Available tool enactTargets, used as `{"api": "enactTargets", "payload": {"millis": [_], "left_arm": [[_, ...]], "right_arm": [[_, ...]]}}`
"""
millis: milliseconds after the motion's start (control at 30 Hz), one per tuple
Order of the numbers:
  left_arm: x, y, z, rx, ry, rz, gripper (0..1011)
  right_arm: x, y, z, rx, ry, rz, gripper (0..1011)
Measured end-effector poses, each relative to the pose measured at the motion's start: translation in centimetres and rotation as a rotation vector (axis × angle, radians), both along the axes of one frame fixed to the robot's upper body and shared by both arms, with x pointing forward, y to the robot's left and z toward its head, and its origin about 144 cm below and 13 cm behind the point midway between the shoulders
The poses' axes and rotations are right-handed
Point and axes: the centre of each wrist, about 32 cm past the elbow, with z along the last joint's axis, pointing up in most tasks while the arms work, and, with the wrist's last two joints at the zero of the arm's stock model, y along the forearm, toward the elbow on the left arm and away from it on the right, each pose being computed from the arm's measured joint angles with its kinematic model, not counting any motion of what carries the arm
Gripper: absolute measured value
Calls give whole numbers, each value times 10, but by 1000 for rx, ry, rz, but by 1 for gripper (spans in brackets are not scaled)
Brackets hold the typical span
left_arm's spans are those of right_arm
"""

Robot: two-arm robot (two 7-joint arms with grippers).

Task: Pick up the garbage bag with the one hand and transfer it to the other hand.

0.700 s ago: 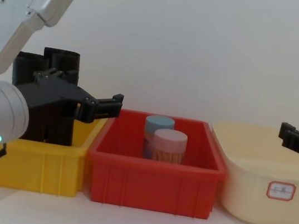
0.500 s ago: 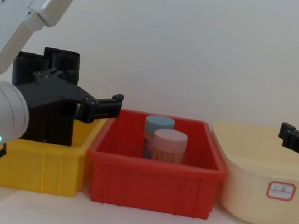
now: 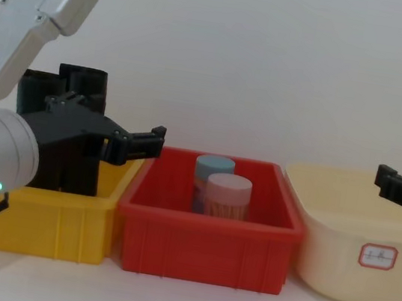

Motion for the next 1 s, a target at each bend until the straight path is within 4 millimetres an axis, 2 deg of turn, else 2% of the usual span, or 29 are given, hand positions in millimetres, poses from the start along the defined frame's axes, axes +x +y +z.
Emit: {"api": "enactTargets", "payload": {"millis": [567,1000], "left_arm": [[-2,-1,1,-2,-3,-2,1001],[-17,-2,4,1,-7,25,1001]], "right_arm": [[0,0,0,0,0,0,1001],[0,0,0,0,0,0,1001]]}}
